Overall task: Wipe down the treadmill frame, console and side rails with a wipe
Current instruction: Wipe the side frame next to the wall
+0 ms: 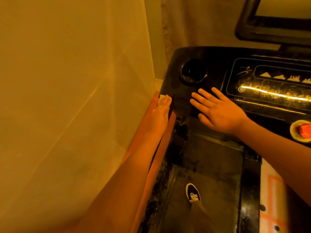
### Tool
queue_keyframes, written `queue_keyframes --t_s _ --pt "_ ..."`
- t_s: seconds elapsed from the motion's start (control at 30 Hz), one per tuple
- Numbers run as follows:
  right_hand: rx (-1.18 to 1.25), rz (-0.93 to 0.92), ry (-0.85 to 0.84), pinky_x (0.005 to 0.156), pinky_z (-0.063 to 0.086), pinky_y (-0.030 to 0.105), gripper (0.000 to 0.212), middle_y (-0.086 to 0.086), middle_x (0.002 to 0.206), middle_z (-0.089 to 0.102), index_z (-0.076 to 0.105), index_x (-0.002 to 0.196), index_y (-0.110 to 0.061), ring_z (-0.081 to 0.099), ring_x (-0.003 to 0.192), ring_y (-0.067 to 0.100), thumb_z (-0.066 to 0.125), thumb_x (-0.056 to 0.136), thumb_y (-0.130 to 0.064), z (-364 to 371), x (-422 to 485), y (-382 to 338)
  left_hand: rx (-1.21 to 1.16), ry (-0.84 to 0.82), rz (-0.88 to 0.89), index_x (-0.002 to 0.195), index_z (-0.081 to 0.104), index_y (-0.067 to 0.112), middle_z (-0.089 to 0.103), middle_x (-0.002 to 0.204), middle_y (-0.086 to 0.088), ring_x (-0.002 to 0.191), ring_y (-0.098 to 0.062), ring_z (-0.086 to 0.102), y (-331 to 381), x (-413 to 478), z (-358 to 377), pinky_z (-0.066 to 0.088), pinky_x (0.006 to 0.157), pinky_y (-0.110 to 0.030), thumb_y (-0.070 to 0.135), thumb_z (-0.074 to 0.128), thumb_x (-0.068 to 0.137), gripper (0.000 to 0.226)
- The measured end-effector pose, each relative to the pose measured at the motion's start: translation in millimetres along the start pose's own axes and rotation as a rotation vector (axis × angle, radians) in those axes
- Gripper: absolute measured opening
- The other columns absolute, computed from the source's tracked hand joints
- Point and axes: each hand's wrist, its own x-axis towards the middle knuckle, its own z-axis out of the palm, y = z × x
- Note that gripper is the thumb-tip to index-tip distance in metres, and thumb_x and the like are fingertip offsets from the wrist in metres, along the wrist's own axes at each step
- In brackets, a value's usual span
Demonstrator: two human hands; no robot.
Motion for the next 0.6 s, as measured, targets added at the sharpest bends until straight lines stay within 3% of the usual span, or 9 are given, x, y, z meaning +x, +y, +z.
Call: queue_keyframes --t_s 0.07,0.17,0.3,0.4,0.5,0.6 --pt "-0.007 0.0 0.008 0.123 0.009 0.054 0.062 0.008 0.162 0.026 0.03 0.156 -0.017 0.014 0.152 0.028 0.023 0.103 -0.048 0 0 -1 0.006 -0.026 -0.006 0.144 0.049 0.0 0.043 0.152 -0.018 0.143 -0.026 0.036 -5 -4 2 0.026 0.118 -0.029 0.0 0.047 0.101 0.043" --pt "-0.006 0.001 0.009 0.123 0.009 0.054 0.061 0.008 0.162 0.026 0.029 0.156 -0.017 0.014 0.152 0.028 0.024 0.103 -0.047 1 0 0 -0.049 -0.026 0.021 0.141 0.053 0.002 0.048 0.149 -0.017 0.138 -0.016 0.039 -3 -4 0 0.029 0.115 -0.026 0.001 0.052 0.101 0.04" --pt "-0.002 0.004 0.011 0.123 0.008 0.054 0.06 0.007 0.162 0.027 0.029 0.156 -0.018 0.014 0.152 0.028 0.023 0.103 -0.047 0 0 0 -0.124 0.078 -0.089 0.137 0.062 0.014 0.059 0.141 -0.01 0.12 -0.006 0.053 0 2 -6 0.045 0.101 -0.023 0.022 0.057 0.103 0.035" --pt "-0.003 0.003 0.017 0.123 0.008 0.053 0.06 0.007 0.162 0.027 0.03 0.156 -0.018 0.015 0.152 0.028 0.024 0.103 -0.047 0 0 0 -0.132 0.098 -0.087 0.133 0.064 0.01 0.06 0.14 -0.011 0.126 -0.002 0.046 2 11 -2 0.039 0.109 -0.017 0.017 0.058 0.102 0.032" --pt "-0.01 0.005 0.015 0.123 0.006 0.053 0.06 0.007 0.162 0.027 0.029 0.156 -0.019 0.014 0.152 0.027 0.025 0.104 -0.047 1 0 1 -0.107 0.115 -0.108 0.127 0.068 0.009 0.062 0.136 -0.012 0.122 0.001 0.047 6 15 1 0.03 0.1 0.003 0.015 0.06 0.101 0.028" --pt "-0.006 0.005 0.013 0.123 0.007 0.053 0.06 0.007 0.162 0.027 0.029 0.156 -0.019 0.015 0.152 0.028 0.025 0.104 -0.047 1 1 1 -0.061 0.168 -0.119 0.127 0.069 0.01 0.064 0.133 -0.011 0.124 -0.01 0.056 13 12 7 0.035 0.1 -0.006 0.013 0.061 0.1 0.028"
